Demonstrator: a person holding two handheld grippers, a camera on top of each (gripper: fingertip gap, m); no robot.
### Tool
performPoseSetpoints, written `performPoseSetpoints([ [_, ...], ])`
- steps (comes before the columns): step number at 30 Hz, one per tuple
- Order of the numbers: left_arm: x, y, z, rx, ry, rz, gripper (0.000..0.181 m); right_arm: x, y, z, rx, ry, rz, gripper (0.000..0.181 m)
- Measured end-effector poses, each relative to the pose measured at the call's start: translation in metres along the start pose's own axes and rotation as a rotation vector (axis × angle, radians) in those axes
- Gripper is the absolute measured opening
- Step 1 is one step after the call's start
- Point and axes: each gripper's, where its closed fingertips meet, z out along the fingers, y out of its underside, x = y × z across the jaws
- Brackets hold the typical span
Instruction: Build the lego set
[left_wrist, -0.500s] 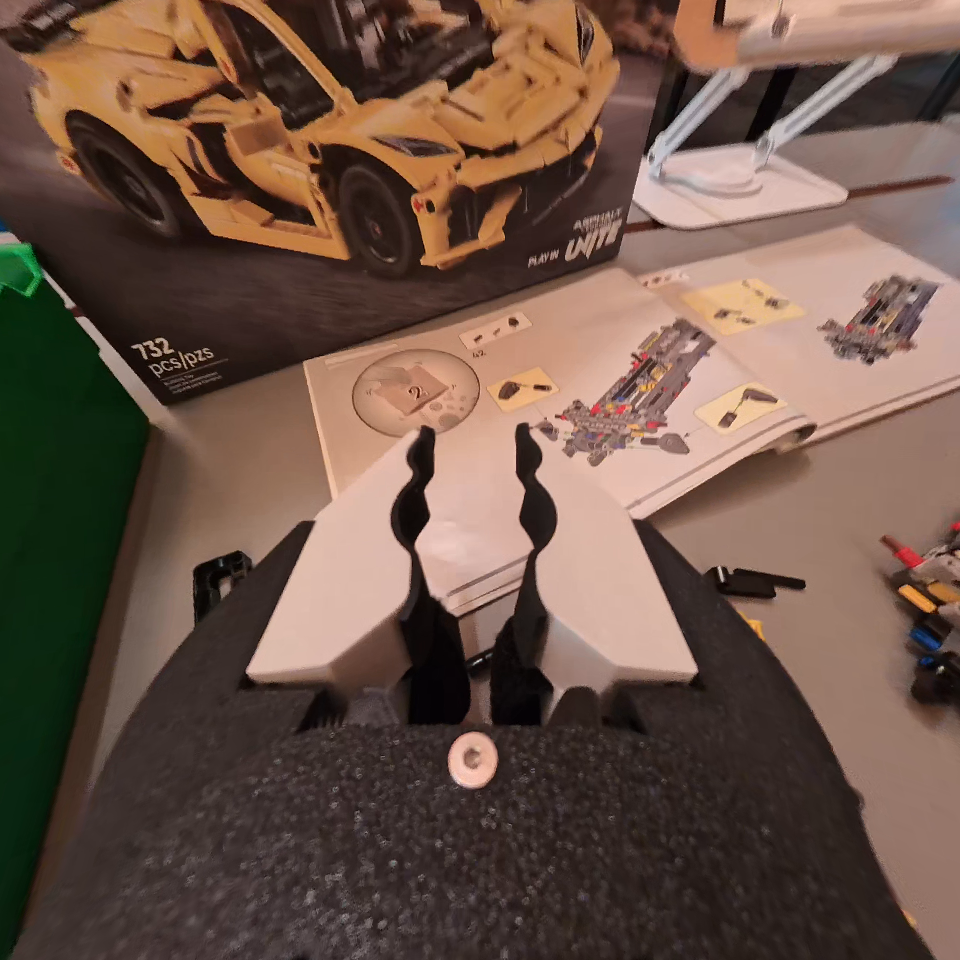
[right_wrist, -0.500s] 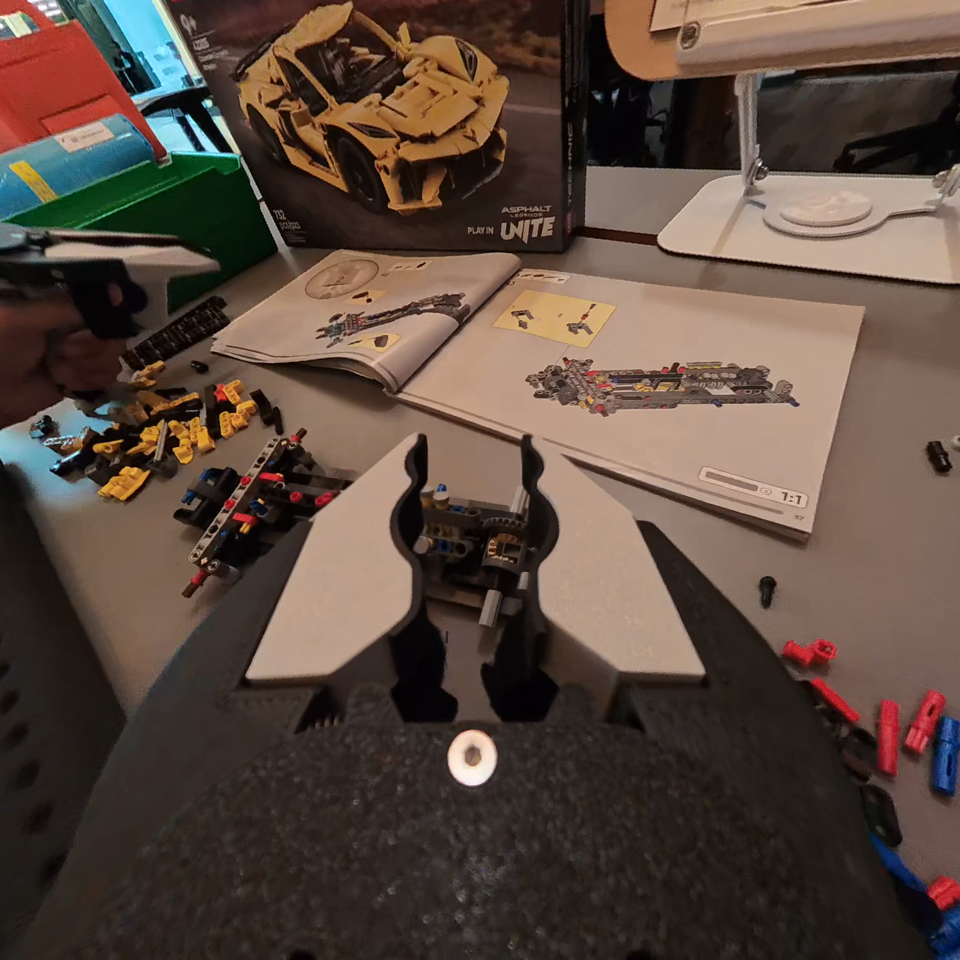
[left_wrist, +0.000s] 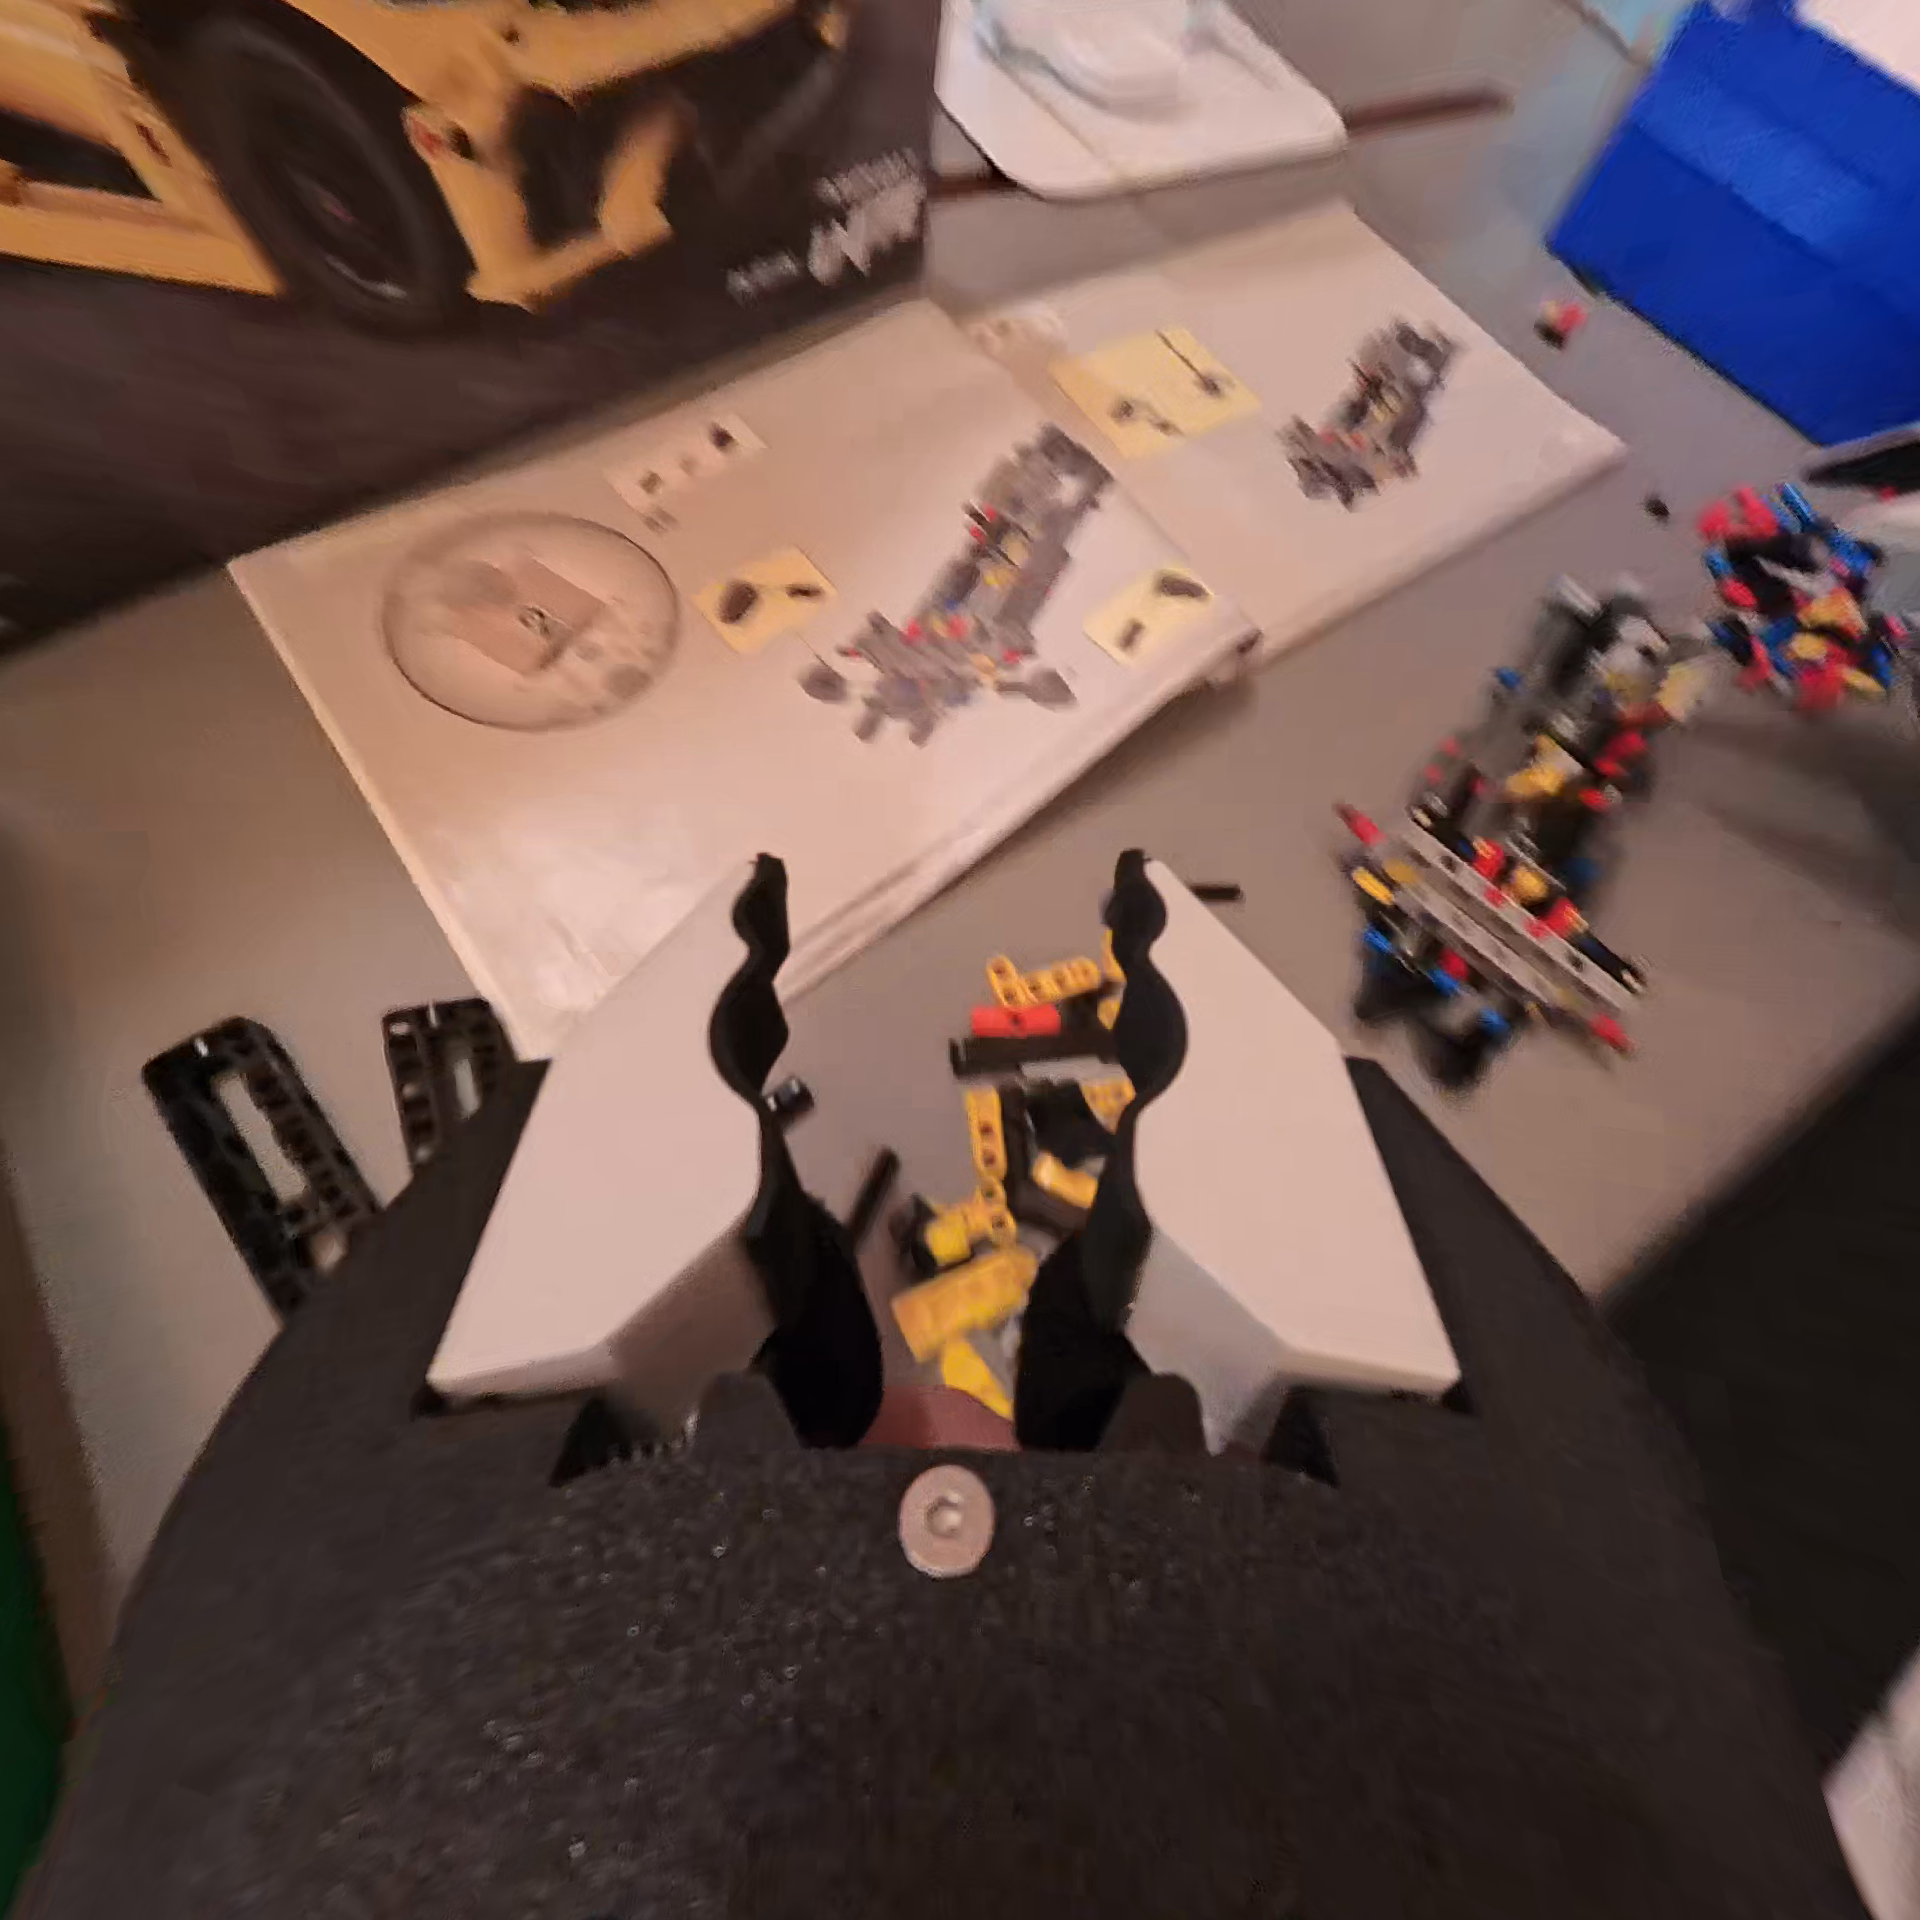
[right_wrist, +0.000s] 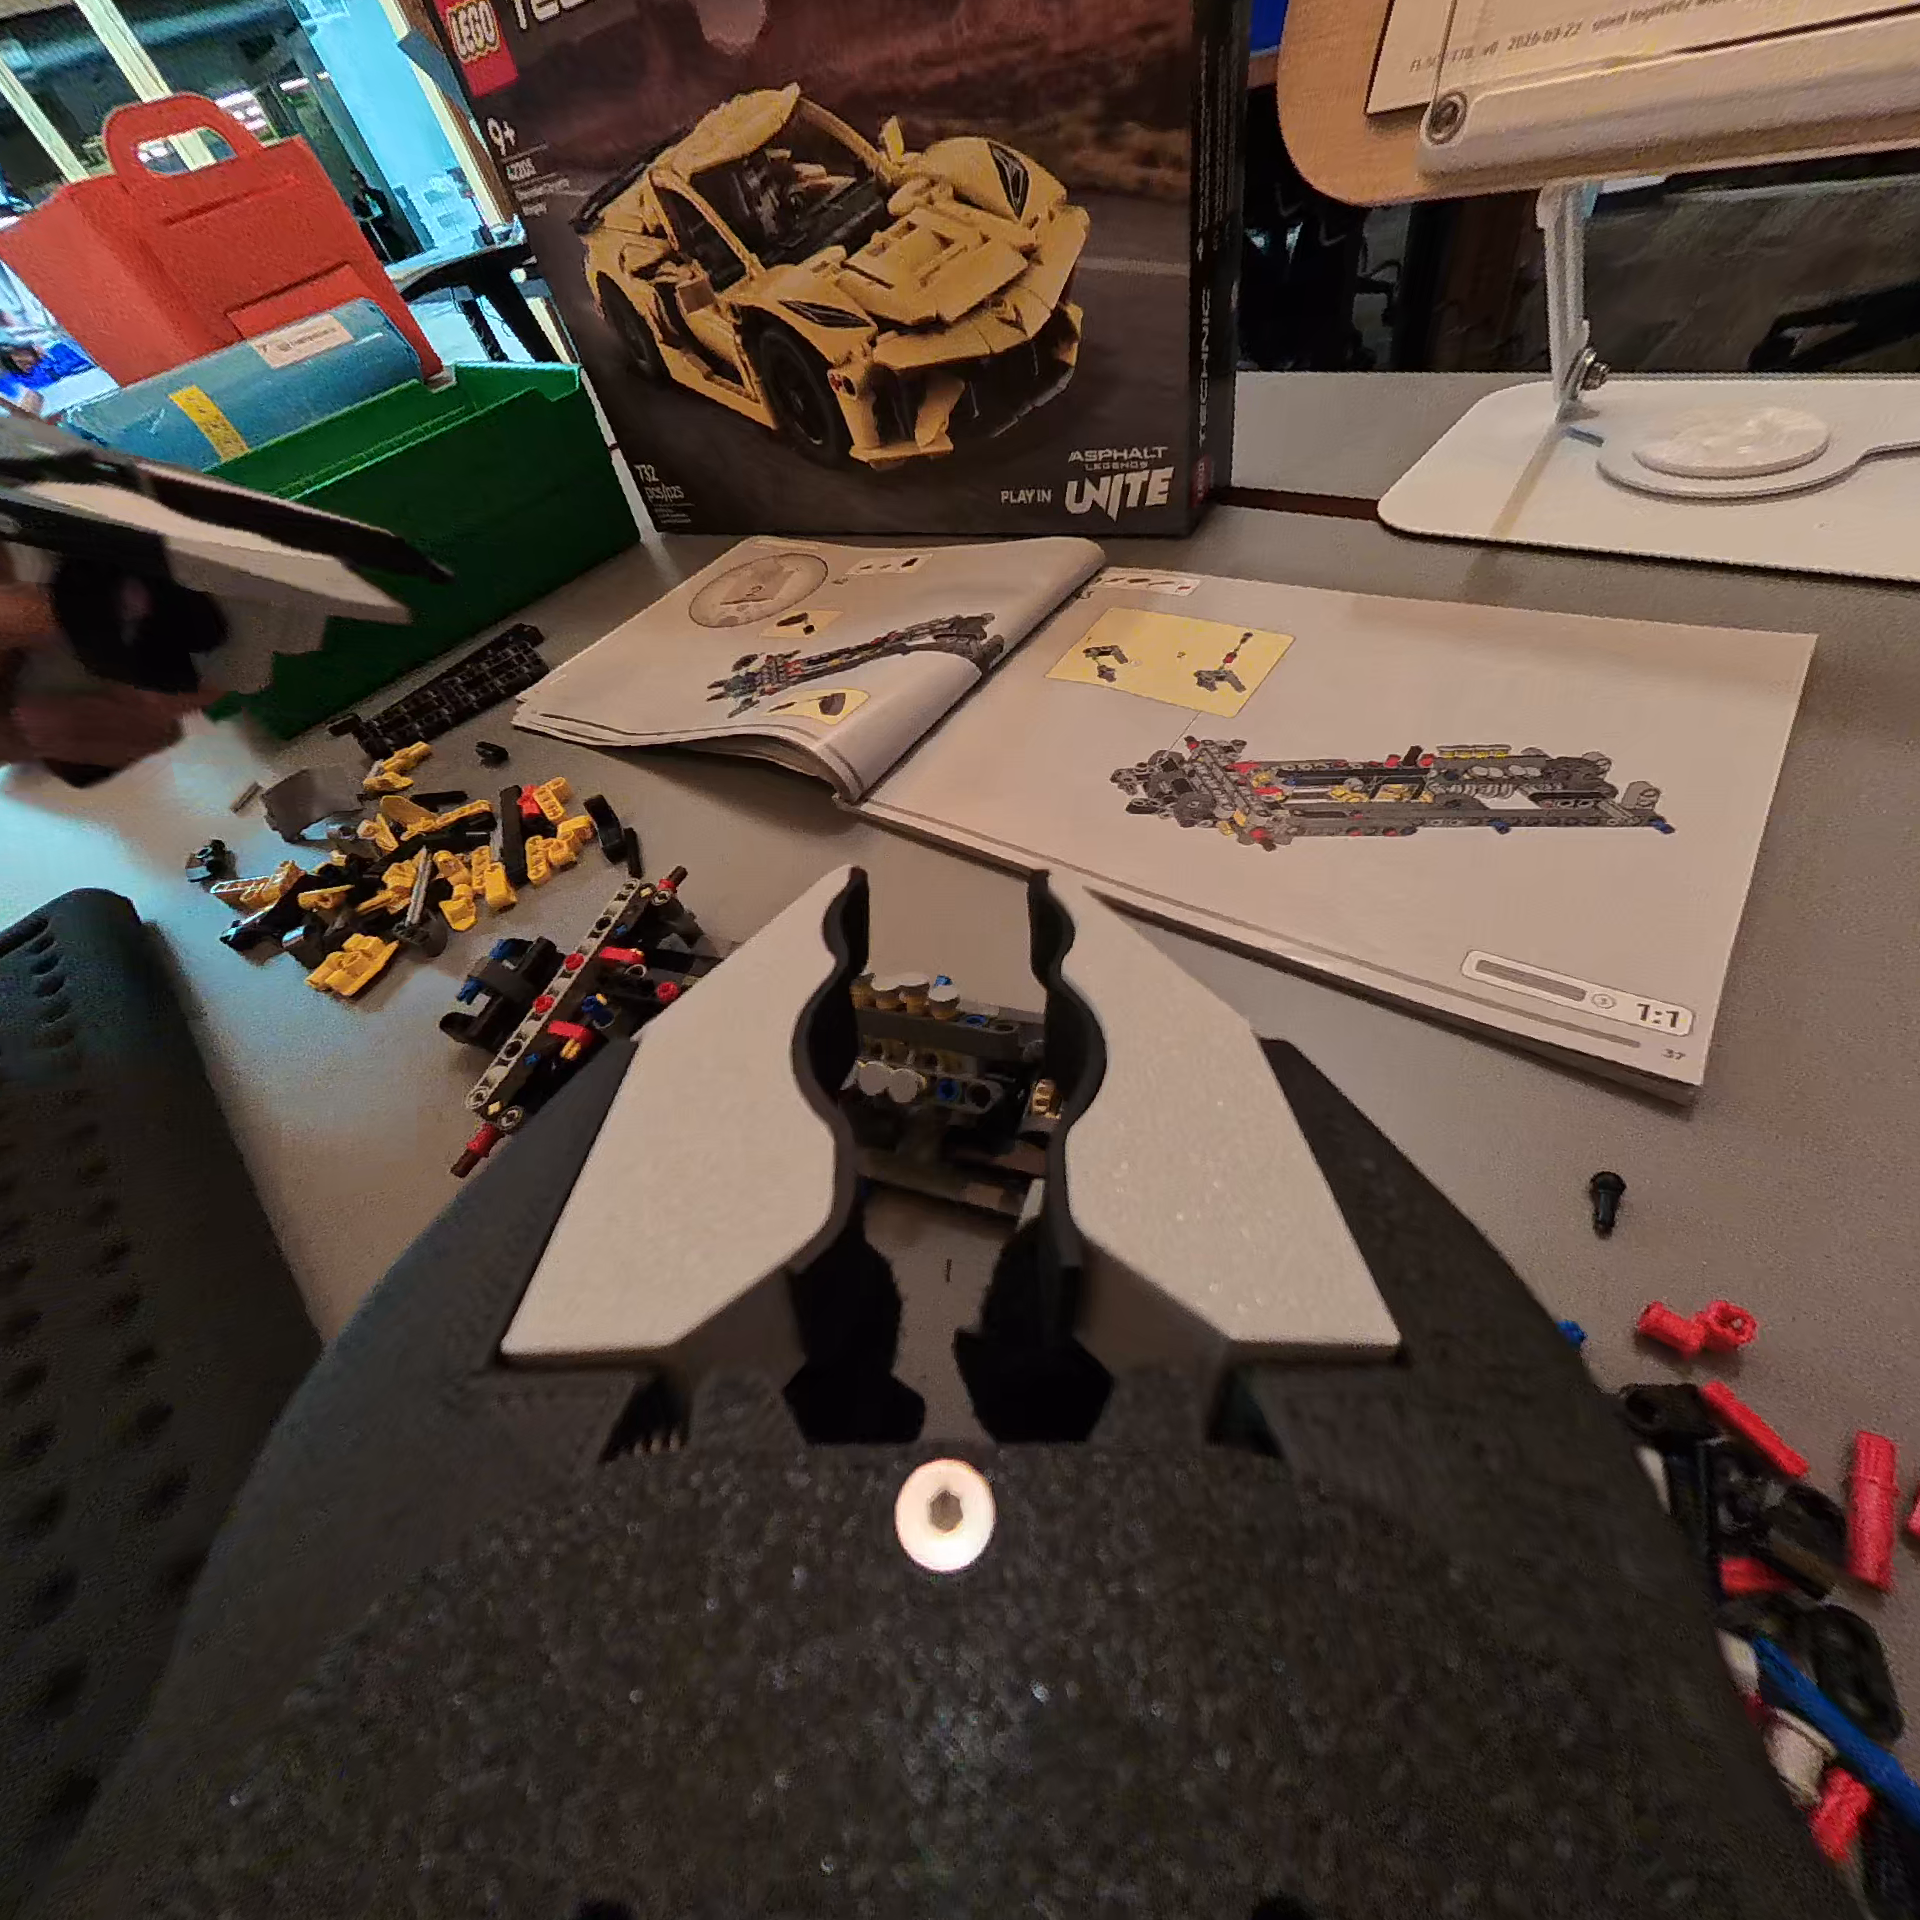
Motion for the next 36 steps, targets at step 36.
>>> performPoseSetpoints([
  [36, -0.008, 0.094, -0.033, -0.263, -0.064, 0.343, 0.006, -0.004, 0.006, 0.002, -0.026, -0.038, 0.041, 0.025],
])
